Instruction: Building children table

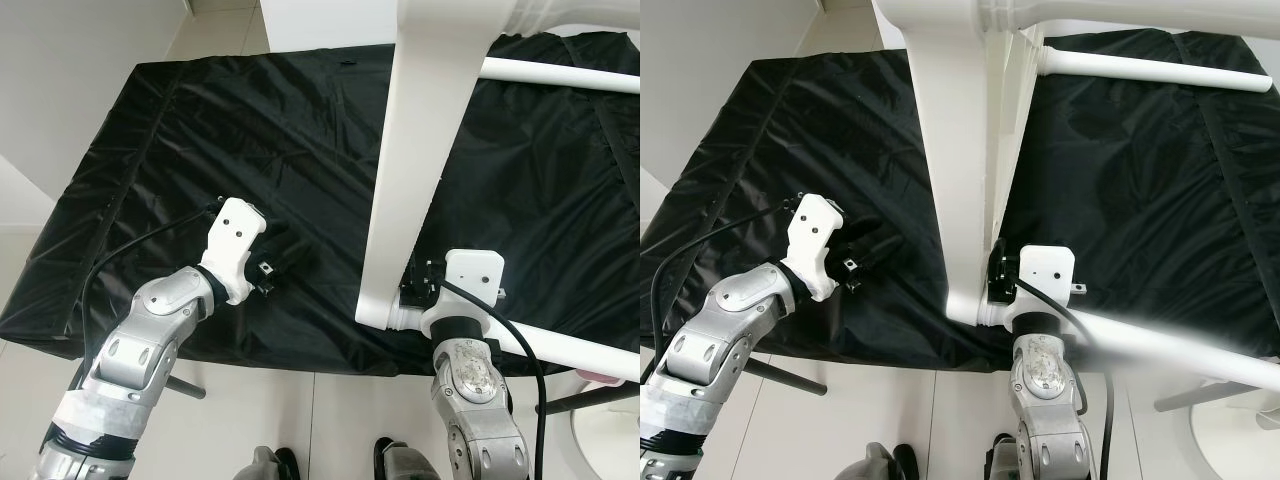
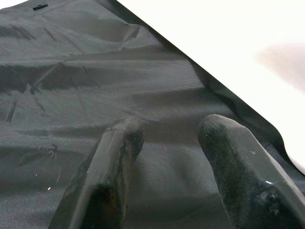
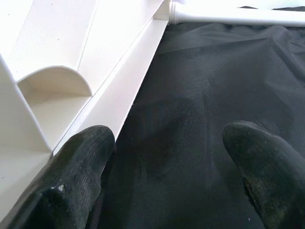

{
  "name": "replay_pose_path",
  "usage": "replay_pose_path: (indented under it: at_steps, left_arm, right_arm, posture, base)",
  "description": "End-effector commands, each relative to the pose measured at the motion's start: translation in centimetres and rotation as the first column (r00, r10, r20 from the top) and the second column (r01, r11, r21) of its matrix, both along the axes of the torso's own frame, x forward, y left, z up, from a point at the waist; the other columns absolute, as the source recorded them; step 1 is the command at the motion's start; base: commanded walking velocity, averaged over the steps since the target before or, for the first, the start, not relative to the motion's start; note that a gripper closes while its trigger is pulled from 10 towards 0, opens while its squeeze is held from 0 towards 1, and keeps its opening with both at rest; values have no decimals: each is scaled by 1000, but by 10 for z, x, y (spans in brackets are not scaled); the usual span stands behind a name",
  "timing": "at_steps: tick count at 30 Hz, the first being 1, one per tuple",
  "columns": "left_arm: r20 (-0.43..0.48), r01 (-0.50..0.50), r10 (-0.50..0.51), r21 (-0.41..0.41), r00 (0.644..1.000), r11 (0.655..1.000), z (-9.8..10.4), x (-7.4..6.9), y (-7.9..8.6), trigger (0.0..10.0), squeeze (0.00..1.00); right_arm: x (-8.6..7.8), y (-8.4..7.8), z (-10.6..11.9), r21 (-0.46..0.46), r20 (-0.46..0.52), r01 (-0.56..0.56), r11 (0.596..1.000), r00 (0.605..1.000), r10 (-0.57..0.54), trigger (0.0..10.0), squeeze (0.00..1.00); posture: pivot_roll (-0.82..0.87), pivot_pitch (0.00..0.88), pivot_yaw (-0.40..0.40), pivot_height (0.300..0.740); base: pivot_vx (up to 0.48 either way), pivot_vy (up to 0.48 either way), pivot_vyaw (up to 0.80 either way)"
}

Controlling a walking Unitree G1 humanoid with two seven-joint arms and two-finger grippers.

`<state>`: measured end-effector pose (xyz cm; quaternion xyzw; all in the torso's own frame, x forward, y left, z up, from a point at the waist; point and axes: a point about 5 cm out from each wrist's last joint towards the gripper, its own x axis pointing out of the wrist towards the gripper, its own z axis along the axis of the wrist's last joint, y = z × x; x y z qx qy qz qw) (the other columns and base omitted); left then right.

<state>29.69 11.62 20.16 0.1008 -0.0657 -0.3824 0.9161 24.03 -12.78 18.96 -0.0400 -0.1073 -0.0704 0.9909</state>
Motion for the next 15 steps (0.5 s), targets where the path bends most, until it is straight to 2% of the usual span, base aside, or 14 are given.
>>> replay_pose_path:
  at_steps: [1, 15]
  left_arm:
    - [-33, 12, -12, 10, 999, 1000, -6, -2, 5, 10000, 0]
    - [-45, 23, -23, 9, 999, 1000, -10, -6, 3, 10000, 0]
  right_arm:
    - [0, 9, -4, 11, -20, -37, 999, 999, 37, 10000, 0]
    - [-2, 11, -6, 2, -25, -47, 999, 999, 47, 10000, 0]
  posture:
    - [-87, 236, 149, 740]
    - [-91, 228, 143, 740]
  base:
    - [0, 0, 0]
    - [0, 0, 0]
